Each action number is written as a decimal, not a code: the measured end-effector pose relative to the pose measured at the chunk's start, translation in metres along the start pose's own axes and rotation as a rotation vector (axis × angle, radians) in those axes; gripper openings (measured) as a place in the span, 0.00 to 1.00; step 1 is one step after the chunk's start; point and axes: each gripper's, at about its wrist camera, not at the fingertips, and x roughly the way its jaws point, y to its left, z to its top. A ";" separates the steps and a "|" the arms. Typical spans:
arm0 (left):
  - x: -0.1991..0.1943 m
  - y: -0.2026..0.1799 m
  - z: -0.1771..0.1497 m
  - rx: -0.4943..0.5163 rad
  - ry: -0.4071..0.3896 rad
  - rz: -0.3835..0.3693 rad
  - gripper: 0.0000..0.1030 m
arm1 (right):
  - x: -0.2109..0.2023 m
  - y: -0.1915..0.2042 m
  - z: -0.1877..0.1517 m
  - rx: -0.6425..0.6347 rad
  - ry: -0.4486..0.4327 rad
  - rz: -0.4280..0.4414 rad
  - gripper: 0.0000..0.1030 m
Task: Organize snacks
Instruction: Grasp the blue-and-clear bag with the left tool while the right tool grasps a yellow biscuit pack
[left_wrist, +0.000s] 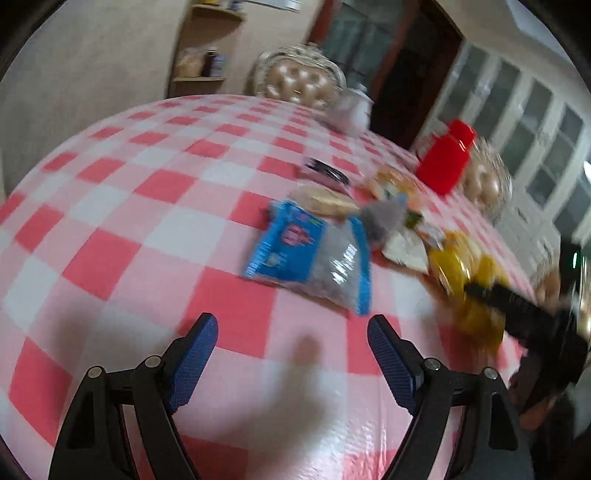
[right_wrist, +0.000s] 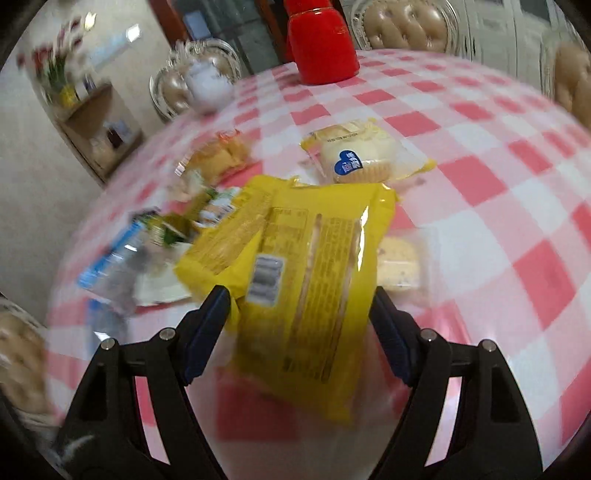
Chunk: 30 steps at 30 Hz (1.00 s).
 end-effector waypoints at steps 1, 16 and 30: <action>0.001 0.005 0.003 -0.028 -0.006 0.006 0.82 | 0.002 -0.001 -0.002 -0.017 -0.003 -0.011 0.71; 0.055 -0.058 0.047 0.261 0.075 0.144 0.84 | -0.001 -0.012 -0.010 -0.034 0.015 0.037 0.52; 0.092 -0.059 0.044 0.338 0.157 0.081 0.90 | -0.002 -0.008 -0.012 -0.049 0.013 0.026 0.52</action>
